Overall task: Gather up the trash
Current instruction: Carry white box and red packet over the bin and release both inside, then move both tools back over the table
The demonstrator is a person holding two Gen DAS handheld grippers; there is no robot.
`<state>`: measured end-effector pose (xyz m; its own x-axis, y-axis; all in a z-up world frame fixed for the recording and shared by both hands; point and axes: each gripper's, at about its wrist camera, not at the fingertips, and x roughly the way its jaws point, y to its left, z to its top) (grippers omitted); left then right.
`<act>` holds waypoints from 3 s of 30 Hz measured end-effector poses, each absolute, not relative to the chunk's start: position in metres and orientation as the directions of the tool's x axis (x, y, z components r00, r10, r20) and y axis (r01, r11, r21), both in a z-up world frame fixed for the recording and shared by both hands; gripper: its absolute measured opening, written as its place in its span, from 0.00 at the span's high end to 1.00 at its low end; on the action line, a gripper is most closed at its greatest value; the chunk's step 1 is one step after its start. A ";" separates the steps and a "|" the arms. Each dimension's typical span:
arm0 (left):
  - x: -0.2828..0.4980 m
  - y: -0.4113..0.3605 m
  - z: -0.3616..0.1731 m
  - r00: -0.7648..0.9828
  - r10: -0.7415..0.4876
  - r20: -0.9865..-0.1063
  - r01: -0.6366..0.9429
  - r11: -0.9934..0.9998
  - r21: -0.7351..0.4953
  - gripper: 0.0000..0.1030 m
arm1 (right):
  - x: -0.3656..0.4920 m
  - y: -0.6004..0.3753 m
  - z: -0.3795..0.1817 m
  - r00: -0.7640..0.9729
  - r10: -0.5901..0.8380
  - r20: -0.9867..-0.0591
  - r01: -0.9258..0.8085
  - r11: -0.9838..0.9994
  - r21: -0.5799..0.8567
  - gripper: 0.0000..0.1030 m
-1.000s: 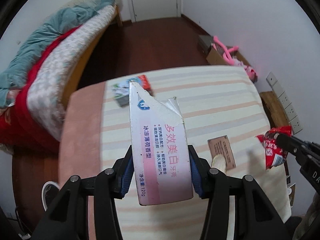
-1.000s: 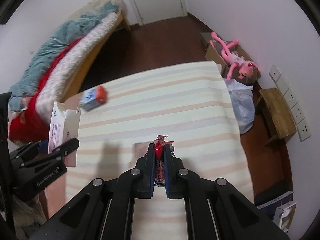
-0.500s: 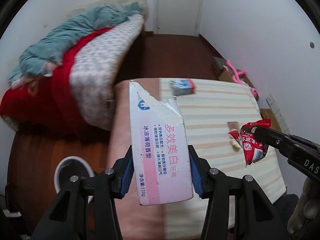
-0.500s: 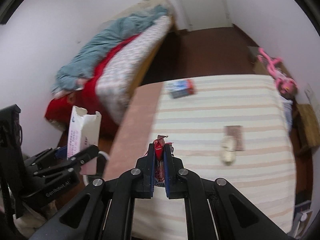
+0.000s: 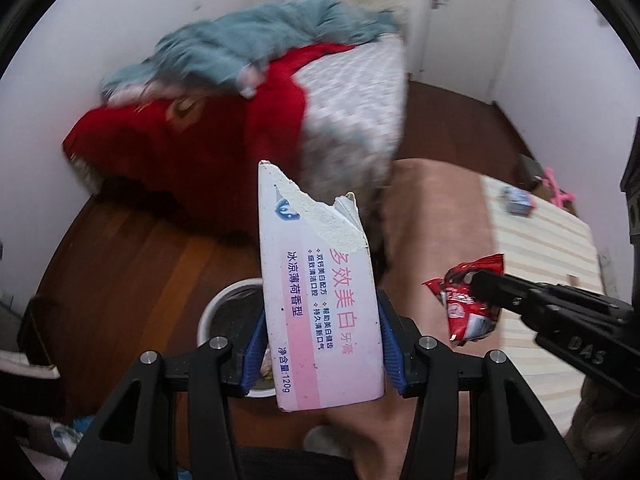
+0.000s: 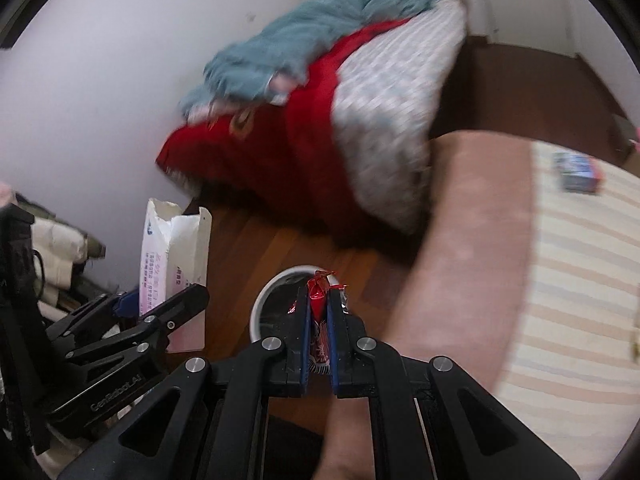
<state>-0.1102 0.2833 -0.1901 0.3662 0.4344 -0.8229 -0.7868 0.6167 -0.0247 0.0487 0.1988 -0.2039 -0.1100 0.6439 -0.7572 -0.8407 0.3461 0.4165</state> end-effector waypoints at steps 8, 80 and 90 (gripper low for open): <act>-0.151 0.355 -0.263 0.290 0.358 -0.887 -0.856 0.512 -0.073 0.56 | 0.006 0.301 -0.301 -0.205 0.507 -0.837 -0.840 0.348 0.416 0.93; -0.205 0.269 -0.186 0.204 0.481 -0.853 -0.922 0.388 -0.002 0.01 | -0.005 0.195 -0.201 -0.167 0.590 -0.790 -0.894 0.246 0.373 0.00; -0.070 0.211 -0.235 0.259 0.401 -0.878 -0.834 0.551 0.006 0.01 | 0.132 0.078 -0.236 -0.010 0.514 -0.858 -0.775 0.538 0.332 0.00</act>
